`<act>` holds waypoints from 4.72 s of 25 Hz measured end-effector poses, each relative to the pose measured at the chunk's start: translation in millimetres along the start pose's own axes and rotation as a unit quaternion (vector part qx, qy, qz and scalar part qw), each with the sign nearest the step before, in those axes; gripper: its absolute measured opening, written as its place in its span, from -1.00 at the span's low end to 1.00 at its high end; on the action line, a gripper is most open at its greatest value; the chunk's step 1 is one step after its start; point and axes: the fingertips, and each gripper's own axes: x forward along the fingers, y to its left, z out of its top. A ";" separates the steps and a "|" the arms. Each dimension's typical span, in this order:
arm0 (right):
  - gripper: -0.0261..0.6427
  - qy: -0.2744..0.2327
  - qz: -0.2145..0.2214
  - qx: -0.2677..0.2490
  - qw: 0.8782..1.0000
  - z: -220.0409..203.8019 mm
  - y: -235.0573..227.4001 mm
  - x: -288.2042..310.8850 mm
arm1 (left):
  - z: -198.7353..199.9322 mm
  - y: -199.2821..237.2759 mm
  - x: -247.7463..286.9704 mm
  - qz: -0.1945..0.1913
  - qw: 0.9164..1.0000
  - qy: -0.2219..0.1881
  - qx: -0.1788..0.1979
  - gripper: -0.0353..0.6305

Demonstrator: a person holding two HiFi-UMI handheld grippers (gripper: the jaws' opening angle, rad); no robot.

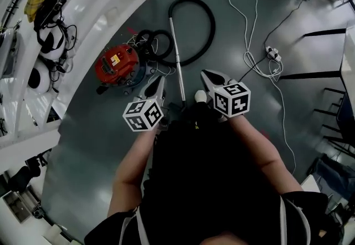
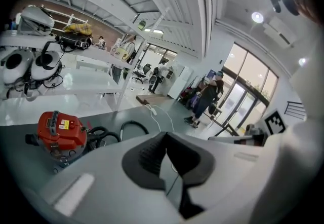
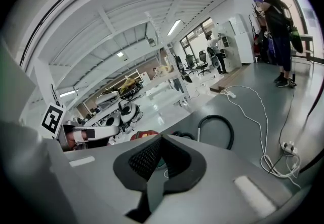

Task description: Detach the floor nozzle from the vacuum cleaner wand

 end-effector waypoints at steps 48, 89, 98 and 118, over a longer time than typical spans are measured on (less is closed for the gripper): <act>-0.94 0.046 -0.077 0.063 0.994 100.6 -61.4 245.9 | 94.3 157.1 190.9 -0.115 0.979 0.163 0.031 -0.87; -0.94 0.133 0.025 -0.042 0.990 194.2 -302.8 284.4 | 115.2 118.8 390.4 0.088 0.991 0.089 -0.035 -0.86; -0.94 0.143 0.081 -0.071 0.984 219.2 -298.7 379.0 | 118.3 172.6 450.5 0.090 0.990 0.094 -0.056 -0.87; -0.94 0.178 0.107 -0.106 0.972 135.5 -395.9 615.5 | -0.2 328.7 621.3 0.160 0.977 0.123 -0.064 -0.87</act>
